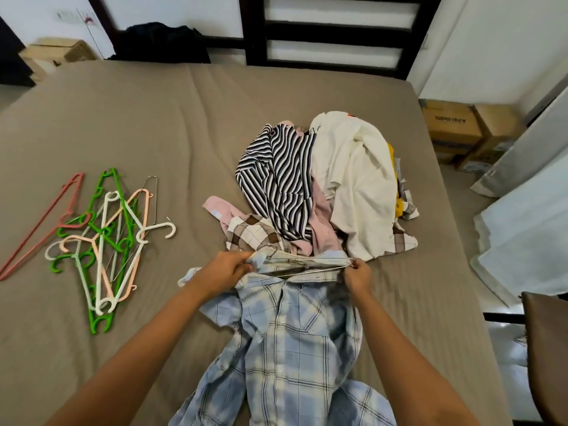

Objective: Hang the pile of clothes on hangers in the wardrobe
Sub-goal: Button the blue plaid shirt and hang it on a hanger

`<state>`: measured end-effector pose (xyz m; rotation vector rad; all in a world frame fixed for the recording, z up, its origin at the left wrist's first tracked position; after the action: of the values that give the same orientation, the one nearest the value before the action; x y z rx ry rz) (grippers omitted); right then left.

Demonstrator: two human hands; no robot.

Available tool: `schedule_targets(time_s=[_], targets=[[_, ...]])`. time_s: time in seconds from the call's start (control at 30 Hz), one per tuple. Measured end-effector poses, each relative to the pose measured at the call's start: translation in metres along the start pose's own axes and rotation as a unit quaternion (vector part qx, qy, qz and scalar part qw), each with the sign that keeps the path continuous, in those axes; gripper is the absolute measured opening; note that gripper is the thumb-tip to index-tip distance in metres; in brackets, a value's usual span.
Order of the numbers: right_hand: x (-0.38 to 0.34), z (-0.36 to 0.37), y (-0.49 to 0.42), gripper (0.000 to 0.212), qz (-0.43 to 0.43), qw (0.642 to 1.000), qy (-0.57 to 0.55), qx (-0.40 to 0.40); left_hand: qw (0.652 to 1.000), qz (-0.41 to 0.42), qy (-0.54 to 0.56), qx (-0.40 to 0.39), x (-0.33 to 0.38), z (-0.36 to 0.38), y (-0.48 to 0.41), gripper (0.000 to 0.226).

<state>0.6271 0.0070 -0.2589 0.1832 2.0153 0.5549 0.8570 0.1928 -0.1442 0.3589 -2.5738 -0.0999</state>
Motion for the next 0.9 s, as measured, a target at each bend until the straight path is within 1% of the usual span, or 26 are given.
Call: schedule_targets(time_s=[0.1, 0.2, 0.27, 0.33, 0.4, 0.47, 0.5, 0.53, 0.57, 0.6, 0.63, 0.67, 0.7, 0.73, 0.77, 0.8, 0.83, 0.87, 0.9], targets=[[-0.010, -0.015, 0.005, 0.019, -0.026, 1.000, -0.011, 0.010, 1.000, 0.009, -0.012, -0.005, 0.002, 0.003, 0.001, 0.013], [-0.017, -0.029, 0.005, 0.020, -0.058, 0.997, -0.026, 0.048, 1.000, 0.017, -0.023, -0.002, 0.005, 0.005, -0.003, 0.012], [-0.027, -0.038, 0.007, 0.018, -0.114, 0.990, 0.014, 0.082, 0.999, 0.023, -0.042, -0.024, 0.006, 0.011, -0.007, 0.014], [-0.046, -0.044, 0.014, 0.012, -0.205, 0.970, 0.086, 0.102, 0.995, 0.032, -0.073, -0.057, 0.011, 0.019, -0.009, 0.019], [-0.064, -0.046, 0.025, 0.010, -0.268, 0.948, 0.143, 0.094, 0.993, 0.021, -0.100, -0.066, 0.015, 0.025, -0.010, 0.022], [-0.075, -0.046, 0.037, 0.008, -0.301, 0.940, 0.145, 0.075, 0.994, -0.005, -0.098, -0.040, 0.014, 0.025, -0.012, 0.022], [-0.079, -0.047, 0.044, 0.007, -0.299, 0.945, 0.122, 0.051, 0.996, -0.017, -0.084, -0.018, 0.014, 0.024, -0.012, 0.019], [-0.081, -0.046, 0.051, 0.007, -0.288, 0.953, 0.096, 0.007, 0.997, -0.026, -0.069, 0.004, 0.014, 0.023, -0.013, 0.016], [-0.083, -0.044, 0.058, 0.007, -0.273, 0.957, 0.068, -0.062, 0.998, -0.031, -0.050, 0.024, 0.015, 0.021, -0.014, 0.014], [-0.084, -0.040, 0.066, 0.007, -0.254, 0.954, 0.037, -0.155, 0.998, -0.036, -0.032, 0.035, 0.019, 0.017, -0.015, 0.012], [-0.085, -0.037, 0.076, 0.008, -0.234, 0.941, 0.014, -0.245, 0.998, -0.039, -0.016, 0.042, 0.023, 0.013, -0.016, 0.011], [-0.086, -0.036, 0.084, 0.011, -0.226, 0.925, 0.009, -0.306, 0.998, -0.039, -0.001, 0.043, 0.029, 0.008, -0.018, 0.011], [-0.087, -0.038, 0.086, 0.016, -0.237, 0.917, 0.029, -0.320, 0.998, -0.035, 0.019, 0.043, 0.034, 0.003, -0.020, 0.010], [-0.091, -0.043, 0.082, 0.021, -0.273, 0.915, 0.079, -0.286, 0.998, -0.023, 0.039, 0.049, 0.041, -0.002, -0.021, 0.010], [-0.096, -0.048, 0.073, 0.029, -0.330, 0.903, 0.165, -0.220, 0.996, -0.009, 0.059, 0.059, 0.047, -0.007, -0.023, 0.011], [-0.102, -0.050, 0.068, 0.040, -0.379, 0.873, 0.258, -0.169, 0.994, 0.000, 0.080, 0.071, 0.053, -0.013, -0.024, 0.014], [-0.105, -0.048, 0.062, 0.048, -0.398, 0.844, 0.325, -0.156, 0.991, 0.004, 0.102, 0.084, 0.059, -0.018, -0.024, 0.019], [-0.108, -0.045, 0.059, 0.049, -0.394, 0.827, 0.365, -0.169, 0.988, 0.005, 0.119, 0.094, 0.063, -0.022, -0.025, 0.023], [-0.111, -0.045, 0.058, 0.042, -0.377, 0.826, 0.375, -0.188, 0.986, 0.009, 0.132, 0.106, 0.068, -0.026, -0.025, 0.023]])
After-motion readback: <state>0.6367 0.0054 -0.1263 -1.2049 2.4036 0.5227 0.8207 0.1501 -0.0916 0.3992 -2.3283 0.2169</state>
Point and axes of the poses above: each hand's wrist, its own y-axis away from the middle knuckle, its own z-axis out of the palm, x = y × z, the point moved 6 cm from there along -y, towards the middle knuckle, and after that the axes turned 5 degrees about -y, right-handed, at the moved point
